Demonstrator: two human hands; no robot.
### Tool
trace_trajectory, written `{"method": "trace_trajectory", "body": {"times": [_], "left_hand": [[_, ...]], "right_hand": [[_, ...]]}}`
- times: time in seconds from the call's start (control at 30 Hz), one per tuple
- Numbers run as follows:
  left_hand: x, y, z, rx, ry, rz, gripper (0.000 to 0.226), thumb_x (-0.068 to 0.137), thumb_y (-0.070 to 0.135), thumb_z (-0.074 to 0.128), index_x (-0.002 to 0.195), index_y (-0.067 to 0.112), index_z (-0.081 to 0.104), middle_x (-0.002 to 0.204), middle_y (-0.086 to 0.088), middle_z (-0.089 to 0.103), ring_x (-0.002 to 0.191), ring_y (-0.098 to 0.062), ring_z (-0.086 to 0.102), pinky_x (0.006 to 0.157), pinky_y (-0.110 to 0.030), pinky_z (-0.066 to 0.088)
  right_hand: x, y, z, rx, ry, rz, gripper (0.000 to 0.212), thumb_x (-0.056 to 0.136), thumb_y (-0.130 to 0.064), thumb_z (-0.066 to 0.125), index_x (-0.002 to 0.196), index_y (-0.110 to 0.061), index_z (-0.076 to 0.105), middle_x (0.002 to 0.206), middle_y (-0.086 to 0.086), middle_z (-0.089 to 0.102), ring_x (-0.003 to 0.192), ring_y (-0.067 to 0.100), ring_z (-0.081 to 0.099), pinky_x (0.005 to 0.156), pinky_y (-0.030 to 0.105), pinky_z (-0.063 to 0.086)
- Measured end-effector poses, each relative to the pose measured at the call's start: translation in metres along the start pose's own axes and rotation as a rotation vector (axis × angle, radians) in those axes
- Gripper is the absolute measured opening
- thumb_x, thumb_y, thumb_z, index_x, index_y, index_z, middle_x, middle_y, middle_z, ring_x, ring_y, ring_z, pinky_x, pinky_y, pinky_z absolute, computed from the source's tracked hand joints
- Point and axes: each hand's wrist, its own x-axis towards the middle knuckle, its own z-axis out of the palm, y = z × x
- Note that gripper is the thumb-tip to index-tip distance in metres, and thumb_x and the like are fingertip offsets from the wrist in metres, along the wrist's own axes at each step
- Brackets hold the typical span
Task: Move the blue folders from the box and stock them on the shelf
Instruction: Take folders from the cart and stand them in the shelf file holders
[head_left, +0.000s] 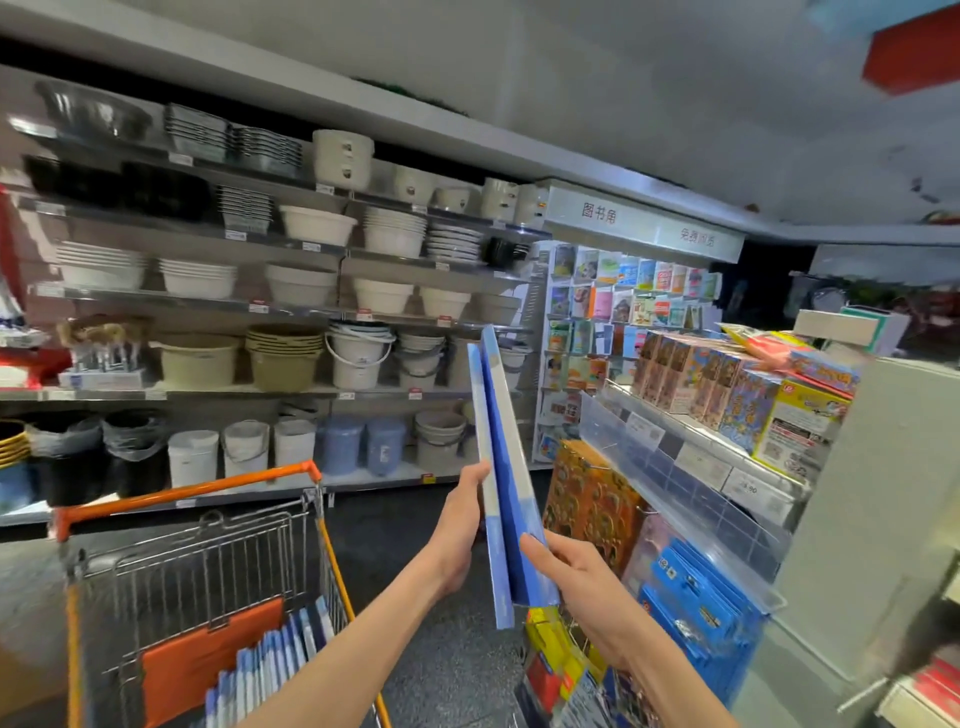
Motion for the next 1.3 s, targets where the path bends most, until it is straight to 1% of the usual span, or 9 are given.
{"method": "trace_trajectory", "body": {"times": [0.1,0.23,0.53,0.63,0.7,0.8,1.0,1.2,1.3], "left_hand": [[0.012,0.01,0.008,-0.079,-0.049,0.039,0.076,0.064,0.08,0.06,0.112,0.022,0.067,0.098,-0.004,0.072,0.093,-0.021,0.069,0.096,-0.043,0.052],[0.032,0.033,0.022,-0.171,-0.114,-0.042,0.109,0.043,0.078,0.084,0.134,0.03,0.048,0.124,-0.009,0.066,0.108,-0.028,0.067,0.093,-0.047,0.055],[0.062,0.068,0.053,-0.27,-0.108,0.014,0.057,0.06,0.048,0.07,0.105,0.014,0.06,0.098,-0.013,0.053,0.096,-0.034,0.062,0.095,-0.059,0.053],[0.067,0.076,0.071,-0.315,-0.128,0.025,0.016,0.091,0.034,0.057,0.092,0.018,0.055,0.095,-0.01,0.048,0.094,-0.03,0.056,0.084,-0.053,0.052],[0.073,0.08,0.084,-0.346,-0.16,0.016,0.013,0.092,0.034,0.053,0.088,0.021,0.053,0.099,-0.007,0.046,0.098,-0.029,0.054,0.088,-0.05,0.052],[0.073,0.089,0.104,-0.302,-0.227,0.034,0.022,0.094,0.032,0.049,0.078,0.021,0.041,0.081,-0.001,0.033,0.079,-0.022,0.043,0.074,-0.044,0.043],[0.055,0.105,0.155,-0.248,-0.421,0.018,0.022,0.091,0.038,0.055,0.096,0.016,0.052,0.086,-0.009,0.041,0.088,-0.029,0.053,0.077,-0.045,0.05],[0.018,0.13,0.211,-0.176,-0.565,0.127,0.028,0.098,0.023,0.054,0.072,0.014,0.052,0.058,0.001,0.053,0.06,-0.018,0.056,0.065,-0.029,0.047],[-0.003,0.147,0.228,-0.134,-0.635,0.261,0.051,0.089,0.046,0.064,0.121,0.007,0.061,0.087,-0.001,0.072,0.077,-0.013,0.069,0.072,-0.03,0.054]], "right_hand": [[0.007,-0.013,-0.001,-0.159,0.03,-0.07,0.049,0.094,-0.05,0.054,0.081,-0.003,0.062,0.069,0.0,0.054,0.066,0.013,0.049,0.065,0.023,0.041],[0.02,-0.033,-0.007,-0.419,0.095,-0.183,0.043,0.103,-0.039,0.048,0.065,-0.017,0.047,0.055,-0.013,0.039,0.054,0.004,0.033,0.057,0.026,0.026],[0.032,-0.082,-0.042,-0.706,0.14,-0.177,0.049,0.102,-0.049,0.045,0.088,-0.007,0.067,0.072,0.009,0.059,0.058,0.001,0.044,0.062,0.024,0.032],[0.03,-0.102,-0.051,-0.722,0.154,-0.139,0.051,0.098,-0.049,0.052,0.128,-0.01,0.066,0.125,-0.019,0.06,0.109,-0.019,0.049,0.096,0.017,0.041],[0.031,-0.115,-0.057,-0.764,0.176,-0.105,0.067,0.089,-0.062,0.059,0.134,-0.013,0.061,0.14,-0.011,0.056,0.127,0.001,0.052,0.109,0.025,0.041],[0.026,-0.137,-0.071,-0.905,0.231,-0.078,0.079,0.072,-0.071,0.072,0.116,-0.005,0.064,0.115,0.015,0.068,0.104,0.03,0.064,0.094,0.051,0.051],[0.003,-0.157,-0.096,-1.226,0.339,0.042,0.034,0.081,-0.022,0.068,0.105,-0.006,0.051,0.088,0.01,0.053,0.076,0.024,0.046,0.059,0.034,0.036],[-0.045,-0.157,-0.118,-1.179,0.639,-0.13,0.028,0.097,-0.018,0.056,0.12,-0.003,0.052,0.108,0.019,0.063,0.088,0.035,0.055,0.068,0.032,0.033],[-0.078,-0.164,-0.14,-1.131,0.738,-0.241,0.027,0.097,-0.011,0.053,0.121,-0.001,0.055,0.105,0.025,0.066,0.091,0.042,0.059,0.067,0.031,0.03]]}}
